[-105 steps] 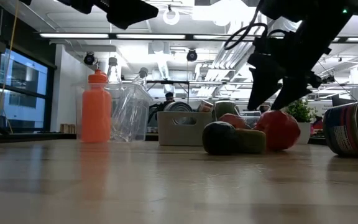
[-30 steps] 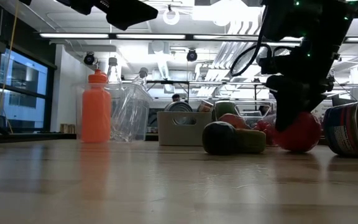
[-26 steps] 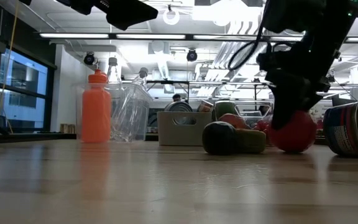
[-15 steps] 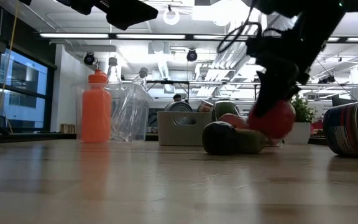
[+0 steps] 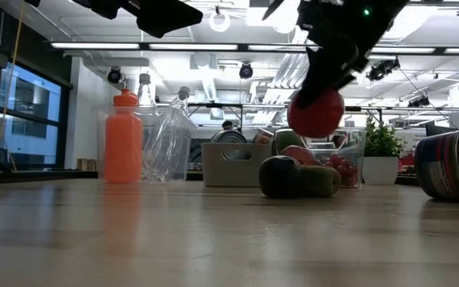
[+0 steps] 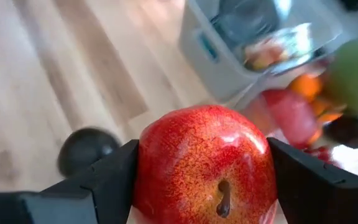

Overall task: Pick & Place Food Item
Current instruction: Put the red apple into the transparent bin

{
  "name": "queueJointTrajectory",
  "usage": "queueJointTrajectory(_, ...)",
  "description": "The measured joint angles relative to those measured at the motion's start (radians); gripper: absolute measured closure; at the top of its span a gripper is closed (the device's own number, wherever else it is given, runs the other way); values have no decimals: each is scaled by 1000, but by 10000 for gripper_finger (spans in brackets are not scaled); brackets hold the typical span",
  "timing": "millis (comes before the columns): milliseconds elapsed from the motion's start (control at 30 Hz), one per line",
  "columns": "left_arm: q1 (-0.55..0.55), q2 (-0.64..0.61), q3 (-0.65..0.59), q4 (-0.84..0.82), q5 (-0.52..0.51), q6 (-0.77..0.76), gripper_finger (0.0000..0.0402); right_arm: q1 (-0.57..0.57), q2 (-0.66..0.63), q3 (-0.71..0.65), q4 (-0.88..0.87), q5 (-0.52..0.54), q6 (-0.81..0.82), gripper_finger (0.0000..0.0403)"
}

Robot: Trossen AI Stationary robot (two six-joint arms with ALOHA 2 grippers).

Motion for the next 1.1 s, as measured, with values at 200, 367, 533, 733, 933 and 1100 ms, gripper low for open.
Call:
queueJointTrajectory(200,0,0,0,0,0,0,2,0,0,116,-221,210,-5,108)
queueJointTrajectory(367,0,0,0,0,0,0,2,-26,-2,190,-394,319,71,107)
queueJointTrajectory(533,0,0,0,0,0,0,2,-125,-2,196,-406,300,20,106)
queueJointTrajectory(733,0,0,0,0,0,0,2,-291,-2,196,-400,133,-40,116)
queueJointTrajectory(933,7,0,0,-1,0,-7,2,-460,-1,196,-362,-70,-130,117)
queueJointTrajectory(1100,7,0,0,-4,0,-14,2,-537,0,196,-336,-146,-149,120)
